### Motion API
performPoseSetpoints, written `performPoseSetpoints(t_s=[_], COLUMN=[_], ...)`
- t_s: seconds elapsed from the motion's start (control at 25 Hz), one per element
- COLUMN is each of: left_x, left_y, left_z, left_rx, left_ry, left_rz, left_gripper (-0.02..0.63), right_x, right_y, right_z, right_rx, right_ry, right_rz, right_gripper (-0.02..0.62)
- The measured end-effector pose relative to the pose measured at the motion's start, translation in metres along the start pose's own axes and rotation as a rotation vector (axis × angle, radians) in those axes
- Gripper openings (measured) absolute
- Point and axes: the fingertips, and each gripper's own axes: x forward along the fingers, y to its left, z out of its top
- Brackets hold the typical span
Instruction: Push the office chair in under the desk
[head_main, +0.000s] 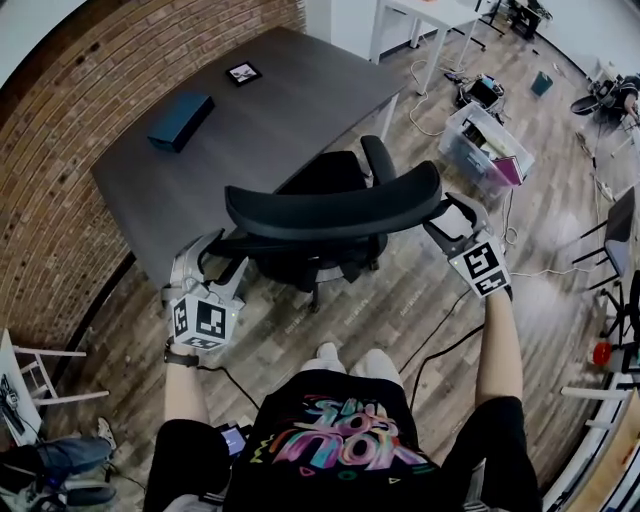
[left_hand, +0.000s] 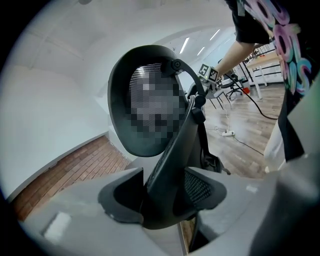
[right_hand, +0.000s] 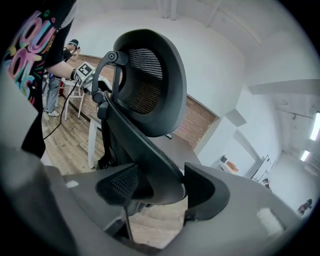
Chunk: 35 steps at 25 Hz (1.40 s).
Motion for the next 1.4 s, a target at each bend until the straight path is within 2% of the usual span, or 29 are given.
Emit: performPoseSetpoints(t_s=[0.28, 0.6, 1.04, 1.24, 1.4], left_x=[0.011, 0.038, 0.078, 0.092, 0.101], left_y=[0.006, 0.015, 0.029, 0.039, 0.047], left_z=[0.006, 0.016, 0.021, 0.021, 0.02], left_rx=[-0.025, -0.092, -0.206, -0.257, -0.282], left_ry=[0.034, 0.119, 0.31, 0.367, 0.391], left_rz=[0.063, 0.152, 0.307, 0.354, 0.371], left_gripper=[0.256, 0.261, 0.264, 0.265, 0.265], right_x=[0.032, 0.084, 0.187, 0.226, 0.248], right_y=[-0.03, -0.073, -0.136, -0.154, -0.163], right_z=[0.004, 0.006, 0.022, 0.033, 0.041], right_rx=[-0.024, -0.071, -0.163, -0.189, -0.2], right_ry=[-0.085, -0.182, -0.273, -0.306, -0.331], right_rz=[0.056, 0.136, 0.326, 0.397, 0.419], right_gripper=[0.285, 0.285, 0.285, 0.285, 0.285])
